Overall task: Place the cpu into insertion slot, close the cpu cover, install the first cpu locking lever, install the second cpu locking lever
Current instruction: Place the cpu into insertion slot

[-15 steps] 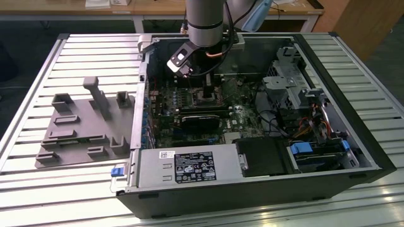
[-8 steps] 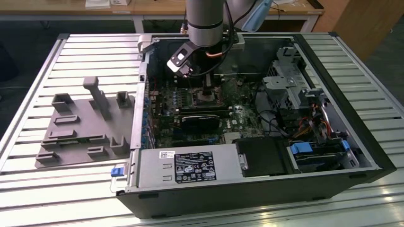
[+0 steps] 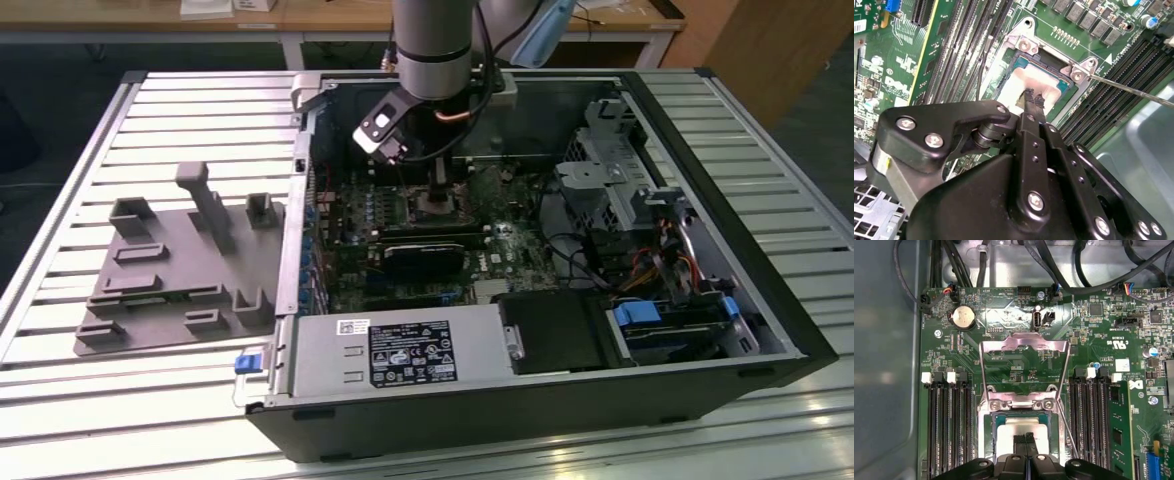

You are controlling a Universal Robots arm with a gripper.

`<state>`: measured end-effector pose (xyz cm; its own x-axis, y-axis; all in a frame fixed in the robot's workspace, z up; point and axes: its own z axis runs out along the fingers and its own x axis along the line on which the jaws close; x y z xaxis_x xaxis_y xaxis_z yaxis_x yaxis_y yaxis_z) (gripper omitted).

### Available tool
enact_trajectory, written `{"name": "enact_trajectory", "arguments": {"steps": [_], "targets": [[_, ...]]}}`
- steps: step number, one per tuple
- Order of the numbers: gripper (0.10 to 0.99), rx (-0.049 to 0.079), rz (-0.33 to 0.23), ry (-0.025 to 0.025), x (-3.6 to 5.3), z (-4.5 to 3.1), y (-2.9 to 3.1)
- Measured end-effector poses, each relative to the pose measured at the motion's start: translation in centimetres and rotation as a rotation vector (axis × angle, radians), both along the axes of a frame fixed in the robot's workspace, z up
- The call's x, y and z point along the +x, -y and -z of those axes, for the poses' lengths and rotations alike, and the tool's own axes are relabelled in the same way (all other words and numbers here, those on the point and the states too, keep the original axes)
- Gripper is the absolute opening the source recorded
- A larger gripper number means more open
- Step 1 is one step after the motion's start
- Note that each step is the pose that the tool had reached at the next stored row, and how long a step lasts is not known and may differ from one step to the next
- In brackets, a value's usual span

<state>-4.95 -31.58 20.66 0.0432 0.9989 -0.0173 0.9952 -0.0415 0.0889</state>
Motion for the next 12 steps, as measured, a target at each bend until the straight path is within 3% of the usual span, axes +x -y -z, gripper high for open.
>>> {"name": "enact_trajectory", "arguments": {"steps": [12], "targets": [[0.102,0.000,0.000,-0.0002,-0.01,0.71,0.01]]}}
